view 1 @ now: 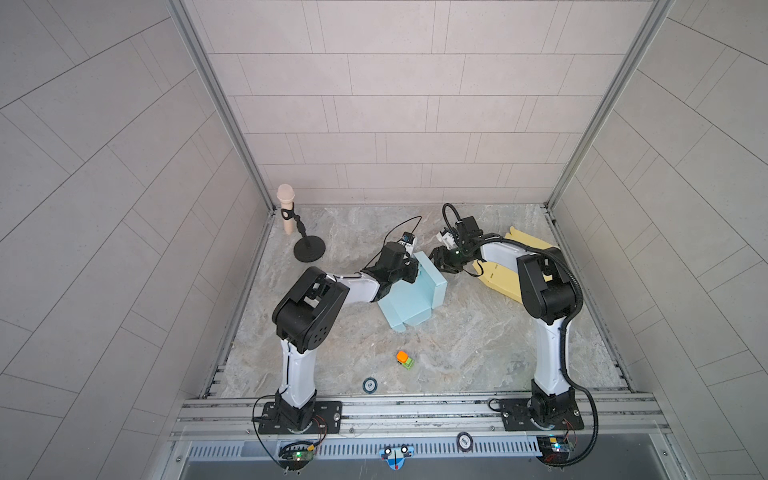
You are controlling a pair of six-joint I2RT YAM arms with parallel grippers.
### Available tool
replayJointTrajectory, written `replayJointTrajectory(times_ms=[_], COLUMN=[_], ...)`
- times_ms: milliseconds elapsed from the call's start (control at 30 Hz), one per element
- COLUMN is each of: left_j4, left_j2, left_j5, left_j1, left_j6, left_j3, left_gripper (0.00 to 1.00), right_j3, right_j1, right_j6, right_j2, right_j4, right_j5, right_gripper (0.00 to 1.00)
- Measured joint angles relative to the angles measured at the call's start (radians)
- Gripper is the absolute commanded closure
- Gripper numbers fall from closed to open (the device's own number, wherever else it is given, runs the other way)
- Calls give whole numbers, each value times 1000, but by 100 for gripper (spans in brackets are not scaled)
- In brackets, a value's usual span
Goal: Fold the paper box
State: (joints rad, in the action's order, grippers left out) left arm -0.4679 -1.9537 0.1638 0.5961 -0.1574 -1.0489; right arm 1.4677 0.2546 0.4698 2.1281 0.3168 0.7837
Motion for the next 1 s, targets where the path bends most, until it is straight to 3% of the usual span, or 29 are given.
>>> replayJointTrajectory(times_ms=[500,733,1000], left_j4=[-13,-15,-22], left_j2=[2,2,10], left_j5=[57,56,56], left_j1=[20,26,35], left_j6=[-9,-21,-21], left_j3=[53,58,92], left_gripper=[77,67,66], right_j3=[-7,-8,-43], right_j1=[25,25,26], right_j6=[-8,-29,-52], right_j2=[-2,-22,-78], right_j4=[-16,18,69], right_j5=[15,-16,-66], right_gripper=[39,38,38])
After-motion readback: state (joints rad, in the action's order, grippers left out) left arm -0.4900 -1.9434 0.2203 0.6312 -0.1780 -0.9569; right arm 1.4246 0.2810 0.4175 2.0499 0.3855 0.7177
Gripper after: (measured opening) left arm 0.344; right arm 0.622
